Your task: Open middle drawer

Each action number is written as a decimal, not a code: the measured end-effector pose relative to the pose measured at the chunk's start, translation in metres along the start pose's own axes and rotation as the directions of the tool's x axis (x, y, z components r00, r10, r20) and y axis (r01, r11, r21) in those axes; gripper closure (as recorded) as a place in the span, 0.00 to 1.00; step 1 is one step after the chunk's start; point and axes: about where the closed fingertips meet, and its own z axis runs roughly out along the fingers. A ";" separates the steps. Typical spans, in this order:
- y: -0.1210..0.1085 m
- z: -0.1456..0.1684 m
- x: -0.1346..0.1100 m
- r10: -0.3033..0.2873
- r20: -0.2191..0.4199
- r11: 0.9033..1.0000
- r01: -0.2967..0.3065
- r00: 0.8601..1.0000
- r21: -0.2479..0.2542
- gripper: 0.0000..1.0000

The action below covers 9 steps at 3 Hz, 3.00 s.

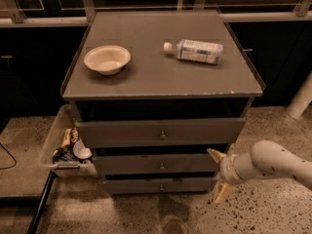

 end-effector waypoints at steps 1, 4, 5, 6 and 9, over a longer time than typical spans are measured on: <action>-0.023 0.019 0.003 -0.036 0.013 0.998 0.036 0.999 0.044 0.00; -0.037 0.072 0.012 -0.044 0.068 0.999 0.044 0.997 0.012 0.00; -0.037 0.098 0.013 -0.035 0.085 0.999 0.037 0.996 -0.026 0.00; -0.056 0.138 0.006 -0.057 0.127 0.998 0.061 0.990 -0.030 0.00; -0.056 0.138 0.006 -0.057 0.127 0.998 0.061 0.990 -0.030 0.40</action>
Offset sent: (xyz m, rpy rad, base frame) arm 0.0727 0.0080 -0.0381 0.0303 -0.1020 0.0361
